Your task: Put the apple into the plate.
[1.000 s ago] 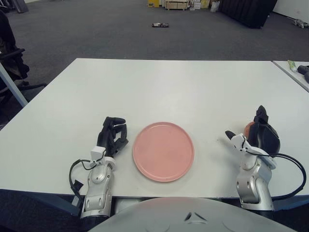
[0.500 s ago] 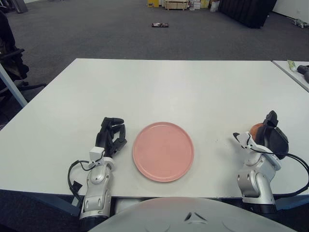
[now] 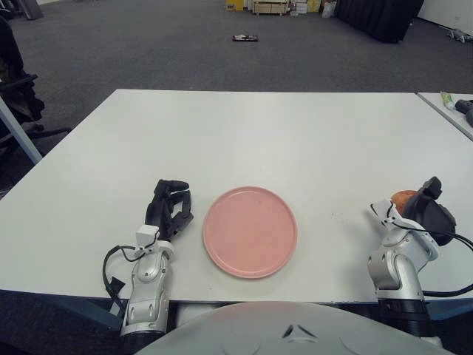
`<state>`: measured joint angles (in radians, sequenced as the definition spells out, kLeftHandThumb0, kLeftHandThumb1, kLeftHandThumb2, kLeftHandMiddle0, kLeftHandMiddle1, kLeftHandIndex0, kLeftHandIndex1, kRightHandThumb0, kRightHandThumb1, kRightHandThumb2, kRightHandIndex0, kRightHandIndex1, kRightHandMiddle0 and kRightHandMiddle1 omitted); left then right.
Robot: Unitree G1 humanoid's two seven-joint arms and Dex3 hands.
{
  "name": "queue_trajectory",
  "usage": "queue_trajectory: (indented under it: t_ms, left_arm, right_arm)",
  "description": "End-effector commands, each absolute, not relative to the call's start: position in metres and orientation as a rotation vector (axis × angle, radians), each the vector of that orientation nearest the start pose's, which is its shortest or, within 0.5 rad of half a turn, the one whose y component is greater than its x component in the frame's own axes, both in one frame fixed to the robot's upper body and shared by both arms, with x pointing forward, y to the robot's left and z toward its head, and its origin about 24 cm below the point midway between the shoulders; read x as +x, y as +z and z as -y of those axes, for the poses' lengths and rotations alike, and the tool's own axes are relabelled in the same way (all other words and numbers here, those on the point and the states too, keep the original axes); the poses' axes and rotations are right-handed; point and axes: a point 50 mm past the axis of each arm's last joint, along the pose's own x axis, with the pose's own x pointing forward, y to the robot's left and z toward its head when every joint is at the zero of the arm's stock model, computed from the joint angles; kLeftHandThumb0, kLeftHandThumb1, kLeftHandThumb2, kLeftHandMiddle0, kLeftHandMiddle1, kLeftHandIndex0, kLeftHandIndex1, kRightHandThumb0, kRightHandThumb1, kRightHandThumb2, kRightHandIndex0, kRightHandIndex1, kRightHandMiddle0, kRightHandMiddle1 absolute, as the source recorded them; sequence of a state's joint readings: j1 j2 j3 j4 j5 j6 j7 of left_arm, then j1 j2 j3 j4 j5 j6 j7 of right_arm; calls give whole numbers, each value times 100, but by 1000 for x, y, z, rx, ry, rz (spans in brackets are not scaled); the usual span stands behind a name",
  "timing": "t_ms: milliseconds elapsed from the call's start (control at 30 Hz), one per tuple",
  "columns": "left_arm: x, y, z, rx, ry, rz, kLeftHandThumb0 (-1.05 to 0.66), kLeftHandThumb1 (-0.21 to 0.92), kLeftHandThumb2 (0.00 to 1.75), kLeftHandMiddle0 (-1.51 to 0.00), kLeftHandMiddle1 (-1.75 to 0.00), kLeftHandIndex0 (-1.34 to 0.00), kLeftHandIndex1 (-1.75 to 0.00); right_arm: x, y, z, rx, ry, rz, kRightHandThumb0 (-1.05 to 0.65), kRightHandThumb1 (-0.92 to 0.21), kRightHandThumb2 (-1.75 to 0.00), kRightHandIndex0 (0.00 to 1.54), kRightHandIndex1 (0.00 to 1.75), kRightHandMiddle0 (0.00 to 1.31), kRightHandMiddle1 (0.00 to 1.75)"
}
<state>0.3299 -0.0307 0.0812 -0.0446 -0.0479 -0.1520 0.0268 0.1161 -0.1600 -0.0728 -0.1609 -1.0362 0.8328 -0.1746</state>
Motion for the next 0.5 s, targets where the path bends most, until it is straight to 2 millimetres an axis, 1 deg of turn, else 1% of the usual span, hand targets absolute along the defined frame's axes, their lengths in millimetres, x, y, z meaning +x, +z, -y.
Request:
queue_trajectory:
  t_ms: [0, 367, 467]
  left_arm:
    - [176, -5, -186, -45, 225, -128, -36, 82, 66, -54, -137, -25, -175]
    - [174, -7, -185, -36, 234, -130, -36, 83, 66, -53, -138, -25, -175]
    - [174, -8, -186, -37, 233, -129, -36, 83, 66, -52, -139, -25, -175]
  right_arm:
    - [198, 43, 275, -1161, -762, -644, -95, -79, -33, 0, 0, 0, 0]
    - [196, 40, 289, -1179, -749, -675, -92, -79, -31, 0, 0, 0, 0]
    - [195, 37, 295, -1185, -748, -698, -90, -79, -30, 0, 0, 0, 0]
